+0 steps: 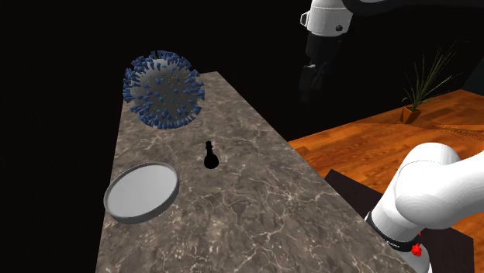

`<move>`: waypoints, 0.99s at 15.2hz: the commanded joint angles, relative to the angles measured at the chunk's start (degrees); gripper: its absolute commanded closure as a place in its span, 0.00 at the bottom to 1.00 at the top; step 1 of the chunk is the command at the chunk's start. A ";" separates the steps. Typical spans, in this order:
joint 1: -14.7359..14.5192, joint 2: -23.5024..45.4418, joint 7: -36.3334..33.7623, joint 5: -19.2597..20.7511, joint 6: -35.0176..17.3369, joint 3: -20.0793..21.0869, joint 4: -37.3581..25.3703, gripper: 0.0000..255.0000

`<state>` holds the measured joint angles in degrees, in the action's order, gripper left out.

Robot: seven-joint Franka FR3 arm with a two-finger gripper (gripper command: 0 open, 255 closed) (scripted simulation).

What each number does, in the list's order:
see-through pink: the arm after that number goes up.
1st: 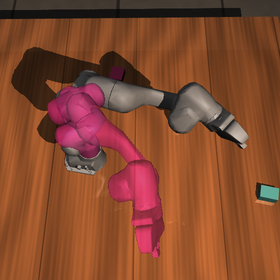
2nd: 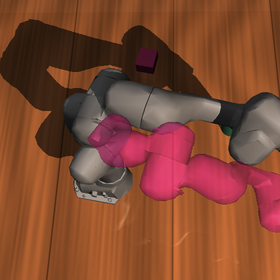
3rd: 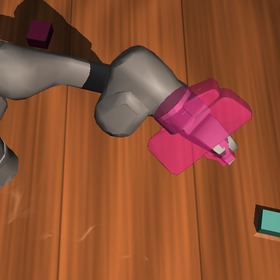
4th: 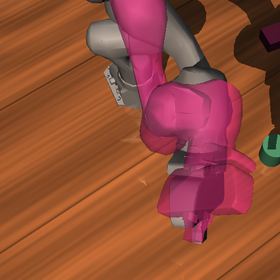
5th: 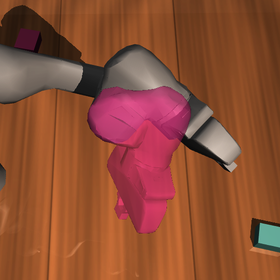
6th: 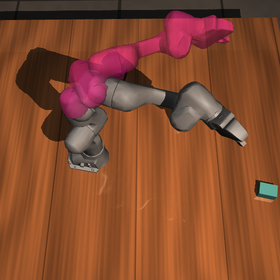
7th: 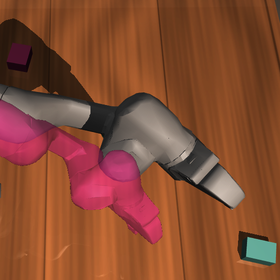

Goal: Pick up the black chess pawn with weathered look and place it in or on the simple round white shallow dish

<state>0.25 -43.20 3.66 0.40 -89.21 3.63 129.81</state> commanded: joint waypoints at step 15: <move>-2.82 19.63 -13.83 -6.67 -15.98 11.31 -5.37 0.00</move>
<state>-2.40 -25.17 -9.09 -6.02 -104.42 14.14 125.48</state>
